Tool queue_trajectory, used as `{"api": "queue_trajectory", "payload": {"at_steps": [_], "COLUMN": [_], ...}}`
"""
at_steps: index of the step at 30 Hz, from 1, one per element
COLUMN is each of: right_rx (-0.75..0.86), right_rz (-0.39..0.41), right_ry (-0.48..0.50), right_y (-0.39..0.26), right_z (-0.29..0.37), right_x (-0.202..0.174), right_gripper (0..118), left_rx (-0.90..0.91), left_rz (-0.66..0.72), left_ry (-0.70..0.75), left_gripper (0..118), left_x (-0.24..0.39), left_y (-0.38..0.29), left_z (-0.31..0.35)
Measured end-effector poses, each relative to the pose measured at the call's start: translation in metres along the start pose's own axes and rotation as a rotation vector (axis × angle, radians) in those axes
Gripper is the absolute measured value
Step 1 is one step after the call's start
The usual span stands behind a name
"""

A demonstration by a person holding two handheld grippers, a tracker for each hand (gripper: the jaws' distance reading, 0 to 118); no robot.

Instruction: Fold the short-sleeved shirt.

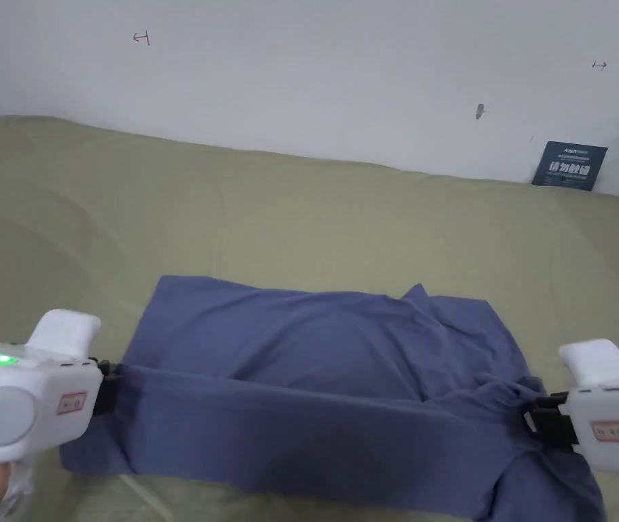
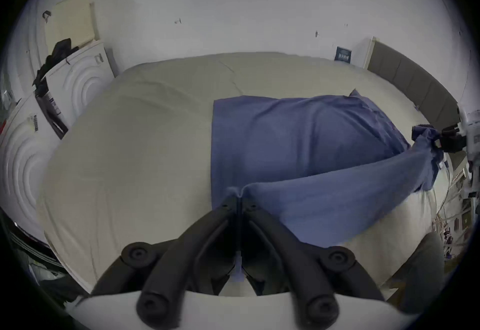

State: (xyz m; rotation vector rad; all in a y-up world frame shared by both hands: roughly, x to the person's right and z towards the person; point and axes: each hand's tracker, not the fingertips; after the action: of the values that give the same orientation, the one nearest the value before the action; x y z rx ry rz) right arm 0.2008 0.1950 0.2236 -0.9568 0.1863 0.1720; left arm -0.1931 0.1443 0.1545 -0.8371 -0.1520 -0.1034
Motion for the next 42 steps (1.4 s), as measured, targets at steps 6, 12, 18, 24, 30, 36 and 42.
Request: {"api": "queue_trajectory", "payload": {"at_steps": [6, 12, 18, 24, 30, 36, 42], "right_rx": [-0.04, 0.144, 0.435, 0.429, 0.37, 0.346, 0.273], "right_rz": [-0.088, -0.116, -0.237, -0.291, -0.241, -0.28, -0.341], "right_ry": [0.024, -0.056, -0.035, -0.139, -0.07, -0.063, -0.09], "right_y": [0.01, -0.014, -0.085, -0.143, -0.144, -0.14, -0.143], "right_z": [-0.064, -0.03, 0.059, 0.082, 0.072, 0.069, 0.053], "right_x": [0.019, 0.017, -0.019, -0.058, -0.062, -0.048, -0.018], "right_gripper": [21, 81, 81, 0, 0, 0, 0], "left_rx": [-0.104, -0.025, 0.232, 0.251, 0.139, -0.003, -0.113], "left_rz": [-0.036, 0.084, 0.207, 0.229, 0.208, 0.261, 0.271], "left_ry": [0.051, 0.03, 0.063, 0.129, 0.061, -0.021, 0.027], "left_gripper": [4, 84, 83, 1, 6, 98, 92], "left_x": [0.005, -0.024, -0.032, -0.017, -0.009, -0.013, -0.017], "left_y": [0.002, 0.001, -0.025, -0.085, -0.09, -0.049, -0.045], "left_z": [-0.069, -0.042, 0.065, 0.093, 0.066, 0.003, -0.062]}}
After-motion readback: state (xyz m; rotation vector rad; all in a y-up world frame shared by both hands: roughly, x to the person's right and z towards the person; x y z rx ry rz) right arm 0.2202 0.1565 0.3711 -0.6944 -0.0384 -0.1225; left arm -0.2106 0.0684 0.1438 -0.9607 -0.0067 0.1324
